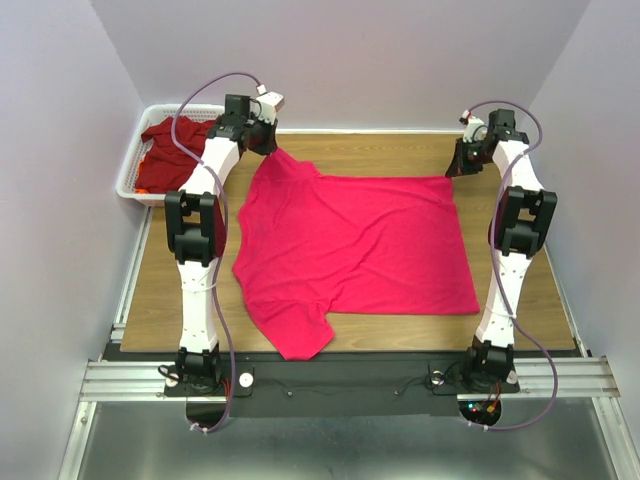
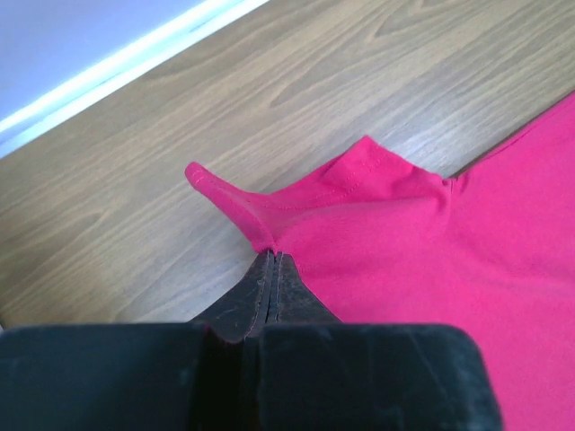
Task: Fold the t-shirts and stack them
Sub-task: Fold the tshirt
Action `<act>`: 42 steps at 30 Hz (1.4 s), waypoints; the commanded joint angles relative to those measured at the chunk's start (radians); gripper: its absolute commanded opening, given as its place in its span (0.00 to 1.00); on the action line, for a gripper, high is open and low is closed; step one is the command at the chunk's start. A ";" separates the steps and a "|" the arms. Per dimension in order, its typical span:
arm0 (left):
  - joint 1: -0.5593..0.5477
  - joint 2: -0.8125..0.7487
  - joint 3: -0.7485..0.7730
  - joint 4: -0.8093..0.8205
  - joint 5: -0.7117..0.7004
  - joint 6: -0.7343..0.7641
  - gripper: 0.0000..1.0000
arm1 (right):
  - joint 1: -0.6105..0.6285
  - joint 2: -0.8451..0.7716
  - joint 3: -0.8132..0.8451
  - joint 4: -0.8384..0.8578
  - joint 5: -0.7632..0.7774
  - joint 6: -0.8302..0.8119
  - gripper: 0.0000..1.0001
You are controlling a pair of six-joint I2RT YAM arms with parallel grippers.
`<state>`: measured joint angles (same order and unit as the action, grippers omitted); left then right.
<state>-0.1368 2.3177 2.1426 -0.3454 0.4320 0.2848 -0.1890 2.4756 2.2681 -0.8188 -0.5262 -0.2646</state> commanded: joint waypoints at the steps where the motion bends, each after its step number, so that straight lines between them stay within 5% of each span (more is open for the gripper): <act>1: 0.003 -0.041 0.000 0.022 -0.007 0.011 0.00 | -0.004 -0.049 0.039 0.004 -0.021 0.008 0.01; 15: 0.003 -0.127 -0.038 0.023 -0.001 0.005 0.00 | -0.007 -0.092 0.062 0.007 -0.023 -0.015 0.01; 42: 0.003 -0.526 -0.587 0.102 -0.006 0.080 0.00 | -0.032 -0.293 -0.188 0.006 -0.040 -0.107 0.01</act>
<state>-0.1356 1.9041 1.6093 -0.2787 0.4152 0.3481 -0.2092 2.2700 2.0968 -0.8295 -0.5442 -0.3462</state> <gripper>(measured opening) 0.019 0.030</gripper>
